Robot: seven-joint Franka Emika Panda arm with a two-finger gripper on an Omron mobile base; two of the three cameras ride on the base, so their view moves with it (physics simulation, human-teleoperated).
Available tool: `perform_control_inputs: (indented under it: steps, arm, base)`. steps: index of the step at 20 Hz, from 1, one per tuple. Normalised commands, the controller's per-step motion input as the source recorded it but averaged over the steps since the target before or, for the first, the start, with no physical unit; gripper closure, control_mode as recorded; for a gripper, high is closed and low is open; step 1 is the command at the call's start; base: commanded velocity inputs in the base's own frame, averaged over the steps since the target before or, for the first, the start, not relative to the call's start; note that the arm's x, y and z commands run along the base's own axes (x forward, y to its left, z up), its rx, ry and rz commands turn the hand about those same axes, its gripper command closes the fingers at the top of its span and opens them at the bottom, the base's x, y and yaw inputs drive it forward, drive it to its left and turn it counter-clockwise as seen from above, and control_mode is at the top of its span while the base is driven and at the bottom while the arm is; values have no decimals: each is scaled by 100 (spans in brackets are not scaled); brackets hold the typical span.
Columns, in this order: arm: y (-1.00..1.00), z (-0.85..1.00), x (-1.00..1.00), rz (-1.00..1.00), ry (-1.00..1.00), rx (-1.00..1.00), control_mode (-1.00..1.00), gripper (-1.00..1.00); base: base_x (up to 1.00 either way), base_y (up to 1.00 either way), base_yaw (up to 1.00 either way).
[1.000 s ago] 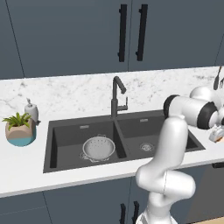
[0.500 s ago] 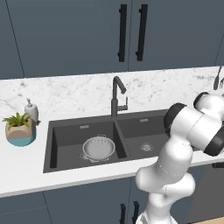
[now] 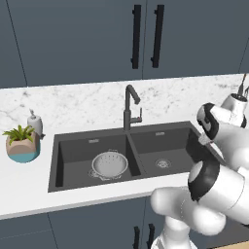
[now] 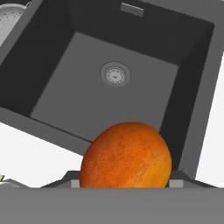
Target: Put the colander in the sink, put the tangerine, peach in the colander, and turn on the sink faucet and pour water over the colander.
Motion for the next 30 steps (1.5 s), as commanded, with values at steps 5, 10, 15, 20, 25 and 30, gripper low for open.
perform_control_inputs:
  steps: [5, 10, 15, 20, 25, 30]
  arm:
    - [100, 13, 0, -10, 0, 0, -100, 100]
    - [100, 8, 0, -11, 0, -1, -100, 100]
    - [100, 2, 0, -11, 0, 0, -100, 100]
    - [100, 0, 0, -10, 0, 0, -100, 100]
    - [100, 0, 0, -10, 0, 0, -100, 100]
    - [100, 0, 13, -8, 0, 0, -100, 100]
  base:
    - [0, 0, 0]
    - [0, 0, 0]
    - [0, 0, 0]
    - [0, 0, 0]
    - [0, 0, 0]
    - [0, 0, 0]
